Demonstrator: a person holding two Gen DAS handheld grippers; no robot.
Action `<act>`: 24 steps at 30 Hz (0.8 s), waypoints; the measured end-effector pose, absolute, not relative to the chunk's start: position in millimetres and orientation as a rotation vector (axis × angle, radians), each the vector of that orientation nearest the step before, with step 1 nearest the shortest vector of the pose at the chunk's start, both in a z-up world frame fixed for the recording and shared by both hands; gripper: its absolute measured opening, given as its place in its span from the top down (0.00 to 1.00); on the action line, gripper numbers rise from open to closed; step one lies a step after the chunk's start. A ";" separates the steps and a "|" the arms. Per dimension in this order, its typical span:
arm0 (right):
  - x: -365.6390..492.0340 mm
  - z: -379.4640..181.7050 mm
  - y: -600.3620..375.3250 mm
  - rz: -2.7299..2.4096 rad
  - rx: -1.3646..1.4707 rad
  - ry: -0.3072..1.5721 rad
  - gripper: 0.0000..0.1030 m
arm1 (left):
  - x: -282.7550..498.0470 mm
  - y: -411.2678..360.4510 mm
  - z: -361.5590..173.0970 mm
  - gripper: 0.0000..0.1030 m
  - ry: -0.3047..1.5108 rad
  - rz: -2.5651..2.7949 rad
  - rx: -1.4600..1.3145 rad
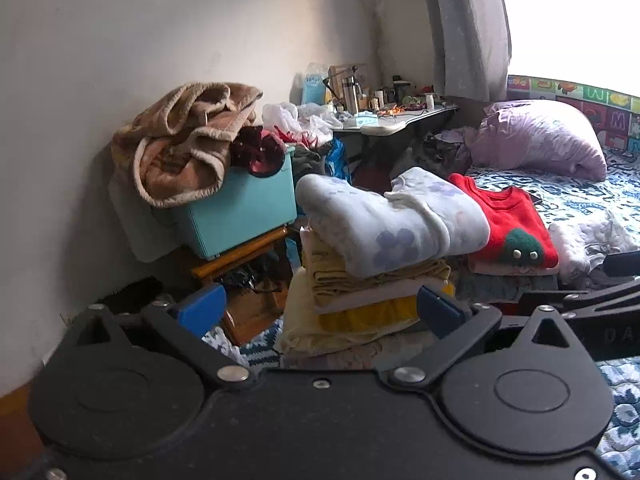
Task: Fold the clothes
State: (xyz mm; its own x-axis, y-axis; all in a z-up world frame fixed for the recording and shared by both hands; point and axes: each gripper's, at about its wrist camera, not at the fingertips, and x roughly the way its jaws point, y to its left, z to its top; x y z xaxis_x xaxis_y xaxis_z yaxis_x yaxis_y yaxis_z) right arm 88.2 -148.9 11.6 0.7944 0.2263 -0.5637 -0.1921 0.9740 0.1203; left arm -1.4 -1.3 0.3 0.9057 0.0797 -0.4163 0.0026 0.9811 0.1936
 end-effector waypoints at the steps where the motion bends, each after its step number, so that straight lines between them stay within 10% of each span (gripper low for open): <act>1: 88.1 11.5 -148.3 0.225 0.054 0.612 0.00 | -2.3 -2.1 0.4 0.00 0.438 0.038 0.192; 24: 91.1 8.1 -144.0 0.233 0.062 0.616 0.00 | 0.2 5.6 -1.9 0.00 0.457 0.039 0.162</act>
